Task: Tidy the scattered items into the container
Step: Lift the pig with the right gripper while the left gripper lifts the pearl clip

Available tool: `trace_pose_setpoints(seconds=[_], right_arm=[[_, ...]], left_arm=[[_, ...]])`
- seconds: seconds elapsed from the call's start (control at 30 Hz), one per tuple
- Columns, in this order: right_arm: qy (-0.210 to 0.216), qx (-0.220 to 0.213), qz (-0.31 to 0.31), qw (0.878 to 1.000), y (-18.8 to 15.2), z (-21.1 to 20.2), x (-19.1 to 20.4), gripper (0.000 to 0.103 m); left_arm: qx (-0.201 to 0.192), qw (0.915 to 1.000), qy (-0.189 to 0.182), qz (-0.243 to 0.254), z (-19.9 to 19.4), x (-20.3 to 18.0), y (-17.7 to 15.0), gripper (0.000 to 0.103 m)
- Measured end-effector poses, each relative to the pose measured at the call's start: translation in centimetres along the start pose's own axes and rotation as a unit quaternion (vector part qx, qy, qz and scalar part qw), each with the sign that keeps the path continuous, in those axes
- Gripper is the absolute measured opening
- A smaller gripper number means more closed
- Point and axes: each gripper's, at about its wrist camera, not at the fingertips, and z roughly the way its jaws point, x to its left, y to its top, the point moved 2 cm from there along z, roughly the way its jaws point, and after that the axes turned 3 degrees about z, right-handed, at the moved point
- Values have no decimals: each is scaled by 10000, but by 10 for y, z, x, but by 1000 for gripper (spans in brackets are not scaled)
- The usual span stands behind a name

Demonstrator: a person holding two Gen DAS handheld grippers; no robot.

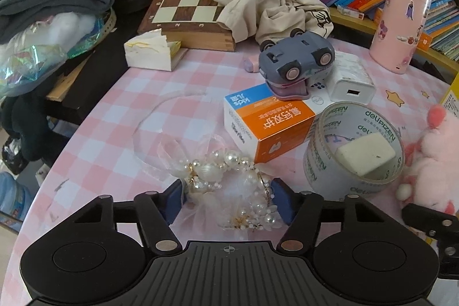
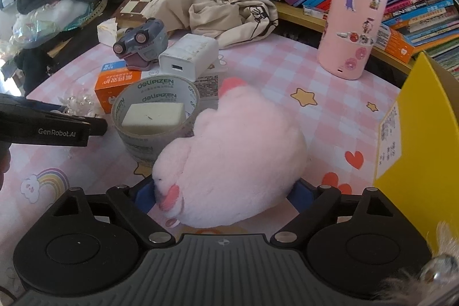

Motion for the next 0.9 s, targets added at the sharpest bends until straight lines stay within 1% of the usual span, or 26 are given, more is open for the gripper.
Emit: trace_pose_setpoints(seconds=[0.17, 0.37, 0.6, 0.9], right_arm=[[58, 27, 89, 9999, -6, -15, 1, 90], [132, 118, 183, 9997, -19, -30, 8, 90], [174, 67, 187, 9997, -31, -53, 20, 90], [349, 9, 171, 9992, -46, -87, 38, 90]], left_arm=[[-41, 9993, -217, -313, -13, 8, -5, 60], [-211, 9983, -363, -401, -38, 13, -13, 60], [-336, 9968, -546, -488, -68, 19, -26, 61], [-552, 9939, -813, -504, -112, 26, -44, 61]])
